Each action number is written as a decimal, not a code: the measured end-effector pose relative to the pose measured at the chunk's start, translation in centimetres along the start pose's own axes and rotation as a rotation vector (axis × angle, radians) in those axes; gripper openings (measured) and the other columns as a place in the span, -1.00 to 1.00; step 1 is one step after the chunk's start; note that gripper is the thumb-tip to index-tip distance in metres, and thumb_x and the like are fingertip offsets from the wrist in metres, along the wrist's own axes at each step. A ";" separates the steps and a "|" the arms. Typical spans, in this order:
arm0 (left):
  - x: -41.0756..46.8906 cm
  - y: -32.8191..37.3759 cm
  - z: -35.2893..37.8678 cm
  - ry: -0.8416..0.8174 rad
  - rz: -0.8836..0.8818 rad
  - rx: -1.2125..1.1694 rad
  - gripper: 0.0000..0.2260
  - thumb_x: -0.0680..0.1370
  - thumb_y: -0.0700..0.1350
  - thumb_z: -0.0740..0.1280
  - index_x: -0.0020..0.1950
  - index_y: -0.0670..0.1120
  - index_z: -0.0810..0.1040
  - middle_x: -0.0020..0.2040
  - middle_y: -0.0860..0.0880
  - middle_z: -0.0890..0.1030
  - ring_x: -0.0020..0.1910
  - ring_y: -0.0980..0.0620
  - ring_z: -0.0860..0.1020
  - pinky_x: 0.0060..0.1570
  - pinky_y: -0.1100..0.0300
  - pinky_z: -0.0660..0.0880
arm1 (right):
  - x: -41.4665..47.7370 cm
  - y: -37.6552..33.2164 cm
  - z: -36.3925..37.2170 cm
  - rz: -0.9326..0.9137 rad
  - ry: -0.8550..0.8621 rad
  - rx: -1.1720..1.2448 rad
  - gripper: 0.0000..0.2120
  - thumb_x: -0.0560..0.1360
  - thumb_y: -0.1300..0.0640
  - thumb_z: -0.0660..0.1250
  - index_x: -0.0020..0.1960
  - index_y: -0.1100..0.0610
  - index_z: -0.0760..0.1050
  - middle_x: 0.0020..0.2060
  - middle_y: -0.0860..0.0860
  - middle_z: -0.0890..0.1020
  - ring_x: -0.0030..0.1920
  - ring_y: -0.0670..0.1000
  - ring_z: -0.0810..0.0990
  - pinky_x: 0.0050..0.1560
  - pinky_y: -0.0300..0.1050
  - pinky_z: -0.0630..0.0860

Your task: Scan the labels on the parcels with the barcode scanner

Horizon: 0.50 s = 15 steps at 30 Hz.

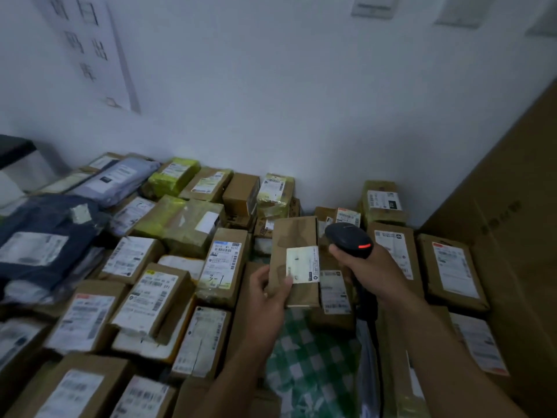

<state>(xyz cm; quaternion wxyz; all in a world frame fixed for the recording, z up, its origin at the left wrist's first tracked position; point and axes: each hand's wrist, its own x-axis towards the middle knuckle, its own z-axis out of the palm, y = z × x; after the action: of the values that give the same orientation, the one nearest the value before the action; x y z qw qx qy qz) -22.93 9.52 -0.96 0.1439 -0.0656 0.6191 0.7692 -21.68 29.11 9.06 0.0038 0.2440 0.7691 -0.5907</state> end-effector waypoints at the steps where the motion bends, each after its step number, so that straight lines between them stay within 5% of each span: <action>1: -0.9 0.8 -0.5 -0.004 0.013 -0.004 -0.66 0.56 0.07 0.47 0.30 0.24 0.49 0.20 0.07 0.67 0.13 0.03 0.69 0.07 -0.05 0.66 | -0.6 -0.3 0.0 -0.017 0.003 0.026 -0.70 0.49 -0.12 0.53 0.19 -0.11 0.61 -0.01 -0.07 0.74 0.00 -0.02 0.70 -0.19 -0.20 0.55; 4: -2.7 2.6 -1.6 -0.039 0.006 -0.050 -0.71 0.60 -0.07 0.42 0.31 0.12 0.54 0.06 0.10 0.73 0.03 0.07 0.72 -0.10 0.16 0.66 | -2.3 -1.0 0.3 -0.071 0.048 0.104 -0.67 0.48 -0.11 0.54 0.20 -0.11 0.62 0.02 -0.08 0.74 -0.01 -0.03 0.72 -0.11 -0.14 0.59; 7: -3.5 4.6 -2.6 -0.039 0.039 0.004 -0.60 0.55 -0.08 0.47 0.39 0.02 0.57 0.16 -0.01 0.72 0.08 0.06 0.71 -0.09 0.20 0.65 | -3.7 -1.1 0.9 -0.128 0.145 0.175 -0.62 0.45 -0.10 0.57 0.21 -0.18 0.55 0.06 -0.14 0.69 0.09 -0.05 0.66 0.05 -0.06 0.58; 10: -4.5 5.9 -3.4 -0.052 0.022 -0.003 -0.58 0.51 -0.08 0.48 0.37 -0.04 0.60 0.15 -0.03 0.73 0.12 0.00 0.70 0.02 0.10 0.66 | -5.1 -0.9 0.9 -0.142 0.159 0.278 -0.62 0.41 -0.01 0.63 0.13 -0.18 0.57 0.06 -0.11 0.72 0.12 -0.01 0.68 0.27 0.13 0.57; 15: -6.7 6.7 -4.2 -0.048 -0.035 -0.057 -0.64 0.50 -0.07 0.46 0.26 -0.17 0.67 0.11 -0.19 0.73 0.13 -0.16 0.69 0.29 -0.25 0.53 | -7.3 0.0 0.0 -0.178 0.098 0.340 -0.52 0.38 0.25 0.63 0.19 -0.10 0.57 0.05 -0.04 0.74 0.09 0.03 0.71 0.19 0.09 0.62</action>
<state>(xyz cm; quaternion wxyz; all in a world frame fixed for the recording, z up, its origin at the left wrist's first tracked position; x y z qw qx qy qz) -18.92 3.26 6.18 0.1704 -0.0621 0.5921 0.7852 -15.30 26.38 11.20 -0.1273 0.2009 0.6760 -0.6975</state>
